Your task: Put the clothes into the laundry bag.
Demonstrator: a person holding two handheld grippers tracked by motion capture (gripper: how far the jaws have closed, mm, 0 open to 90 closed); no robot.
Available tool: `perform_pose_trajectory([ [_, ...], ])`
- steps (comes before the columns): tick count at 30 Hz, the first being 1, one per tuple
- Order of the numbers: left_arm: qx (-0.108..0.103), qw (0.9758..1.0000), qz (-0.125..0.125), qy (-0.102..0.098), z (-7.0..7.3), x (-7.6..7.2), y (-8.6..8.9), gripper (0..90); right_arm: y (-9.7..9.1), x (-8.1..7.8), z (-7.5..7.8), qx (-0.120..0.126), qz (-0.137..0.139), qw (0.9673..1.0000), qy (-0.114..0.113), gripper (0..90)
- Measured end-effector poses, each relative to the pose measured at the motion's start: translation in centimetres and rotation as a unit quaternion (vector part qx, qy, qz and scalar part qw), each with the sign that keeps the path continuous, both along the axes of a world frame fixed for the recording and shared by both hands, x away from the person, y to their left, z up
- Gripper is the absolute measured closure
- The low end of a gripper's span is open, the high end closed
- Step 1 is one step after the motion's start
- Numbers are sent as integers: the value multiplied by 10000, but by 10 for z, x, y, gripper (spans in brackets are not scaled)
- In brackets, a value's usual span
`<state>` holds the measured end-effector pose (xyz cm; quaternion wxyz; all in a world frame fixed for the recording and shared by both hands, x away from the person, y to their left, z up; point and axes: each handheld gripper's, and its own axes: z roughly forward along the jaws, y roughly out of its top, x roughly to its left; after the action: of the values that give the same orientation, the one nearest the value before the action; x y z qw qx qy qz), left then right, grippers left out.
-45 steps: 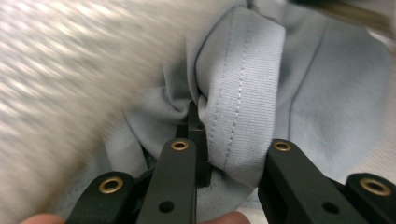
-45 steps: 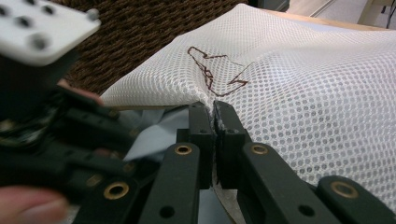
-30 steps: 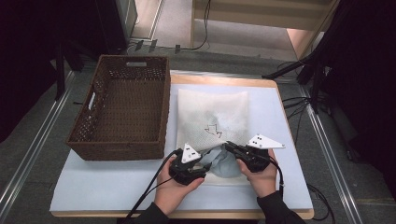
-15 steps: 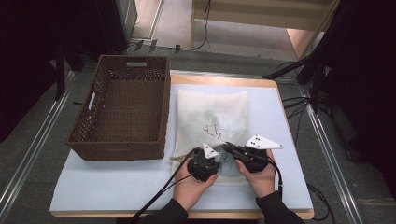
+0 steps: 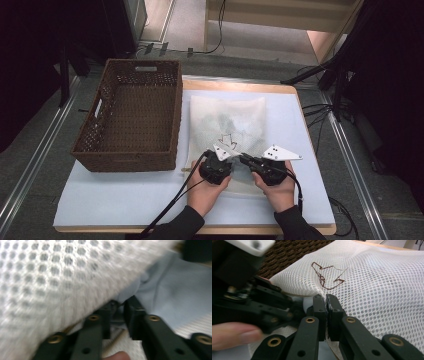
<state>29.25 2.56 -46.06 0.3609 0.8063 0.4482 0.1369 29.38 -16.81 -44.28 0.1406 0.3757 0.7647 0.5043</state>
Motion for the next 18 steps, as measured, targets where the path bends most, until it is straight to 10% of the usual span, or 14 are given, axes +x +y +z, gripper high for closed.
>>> perform_pose_trajectory([
  [9,-384,9973,-620,-28,9,-16,-6,543,-1,2,0,40,-31,10000,18,880],
  [15,30,9989,-460,-66,-12,-15,-28,424,-1,2,-1,24,-23,10000,19,880],
  [18,602,9970,-276,-393,-13,-17,-35,576,-1,2,-1,3,-25,10000,10,880],
])
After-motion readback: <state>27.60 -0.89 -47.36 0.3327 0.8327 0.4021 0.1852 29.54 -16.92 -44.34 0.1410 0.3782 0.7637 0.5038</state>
